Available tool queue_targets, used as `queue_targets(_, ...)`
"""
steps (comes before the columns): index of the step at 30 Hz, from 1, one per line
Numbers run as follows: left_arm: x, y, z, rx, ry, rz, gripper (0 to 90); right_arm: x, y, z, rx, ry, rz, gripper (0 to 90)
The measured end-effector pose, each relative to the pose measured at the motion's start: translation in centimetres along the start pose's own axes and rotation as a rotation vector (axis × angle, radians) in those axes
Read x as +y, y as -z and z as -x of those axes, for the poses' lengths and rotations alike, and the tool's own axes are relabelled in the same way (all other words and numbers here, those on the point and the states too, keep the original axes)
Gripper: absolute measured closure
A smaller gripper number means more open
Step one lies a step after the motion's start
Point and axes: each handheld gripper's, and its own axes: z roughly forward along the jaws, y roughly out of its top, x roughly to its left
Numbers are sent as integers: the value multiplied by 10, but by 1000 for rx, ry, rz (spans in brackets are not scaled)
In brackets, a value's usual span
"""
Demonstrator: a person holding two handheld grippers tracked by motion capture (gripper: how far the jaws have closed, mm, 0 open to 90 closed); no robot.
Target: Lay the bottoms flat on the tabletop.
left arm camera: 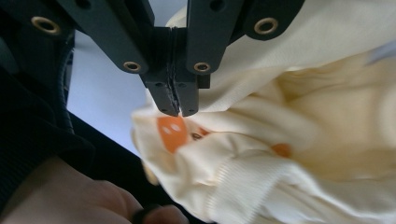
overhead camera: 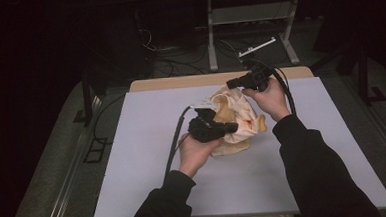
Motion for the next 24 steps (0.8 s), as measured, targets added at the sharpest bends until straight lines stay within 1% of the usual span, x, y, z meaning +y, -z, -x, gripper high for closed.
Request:
queue_targets(1, -3, -7, 2, -6, 1, -7, 881, -3, 0, 2, -6, -2, -6, 867)
queue_targets(3, -10, -20, 5, -22, 15, -17, 881, -12, -2, 8, -30, -5, -26, 867)
queue_targets(4, -14, -28, 7, -27, 22, -24, 881, -17, -3, 12, -36, -14, -34, 867)
queue_targets(7, -21, -44, 10, -34, 29, -43, 881, -30, -4, 22, -47, -37, -47, 867)
queue_targets(10, -27, -56, 13, -41, 31, -60, 881, -42, -5, 32, -55, -61, -51, 867)
queue_targets(14, -35, -70, 15, -35, 28, -92, 880, -57, -7, 43, -59, -92, -54, 867)
queue_targets(16, -37, -73, 15, -35, 29, -100, 876, -63, -8, 46, -63, -101, -59, 867)
queue_targets(19, -38, -73, 14, -59, 47, -100, 853, -71, -10, 49, -64, -111, -62, 866)
queue_targets(20, -37, -72, 14, -59, 46, -94, 832, -73, -11, 50, -67, -113, -62, 866)
queue_targets(22, -33, -66, 15, -56, 33, -80, 757, -77, -13, 52, -66, -119, -60, 863)
queue_targets(24, -27, -57, 14, -41, 21, -49, 698, -80, -14, 52, -62, -130, -59, 860)
